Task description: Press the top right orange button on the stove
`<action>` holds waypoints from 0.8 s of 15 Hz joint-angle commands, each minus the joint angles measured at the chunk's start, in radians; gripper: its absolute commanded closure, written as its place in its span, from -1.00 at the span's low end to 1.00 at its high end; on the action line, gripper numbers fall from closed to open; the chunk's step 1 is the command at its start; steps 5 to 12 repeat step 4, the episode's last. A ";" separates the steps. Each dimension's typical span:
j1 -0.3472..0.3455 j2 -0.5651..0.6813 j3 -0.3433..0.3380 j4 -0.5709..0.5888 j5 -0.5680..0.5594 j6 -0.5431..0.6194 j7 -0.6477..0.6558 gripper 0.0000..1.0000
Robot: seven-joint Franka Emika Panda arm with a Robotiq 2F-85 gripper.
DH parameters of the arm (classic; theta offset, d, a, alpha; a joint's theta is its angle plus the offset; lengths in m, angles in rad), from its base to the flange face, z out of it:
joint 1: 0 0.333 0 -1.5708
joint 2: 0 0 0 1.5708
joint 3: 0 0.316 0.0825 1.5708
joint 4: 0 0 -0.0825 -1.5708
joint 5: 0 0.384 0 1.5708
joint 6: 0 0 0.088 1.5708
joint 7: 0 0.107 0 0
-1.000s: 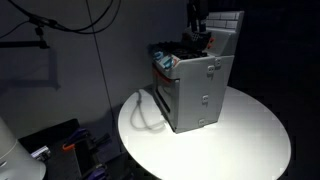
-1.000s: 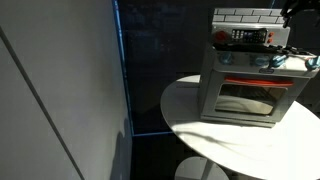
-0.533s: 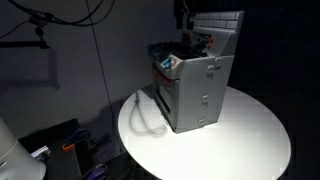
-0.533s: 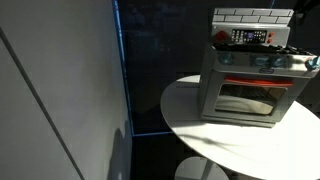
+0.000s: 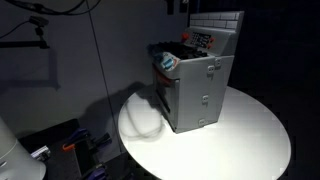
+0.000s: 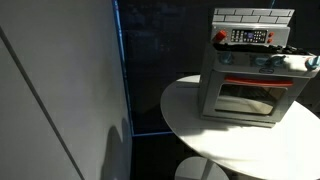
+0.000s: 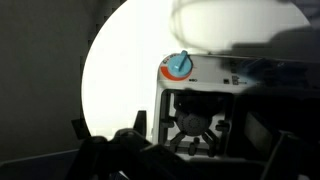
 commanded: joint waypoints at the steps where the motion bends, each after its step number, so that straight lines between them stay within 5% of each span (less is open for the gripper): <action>1: -0.017 -0.046 0.013 -0.023 0.006 -0.029 -0.033 -1.00; 12: -0.016 -0.023 0.015 0.003 0.000 -0.026 -0.009 -1.00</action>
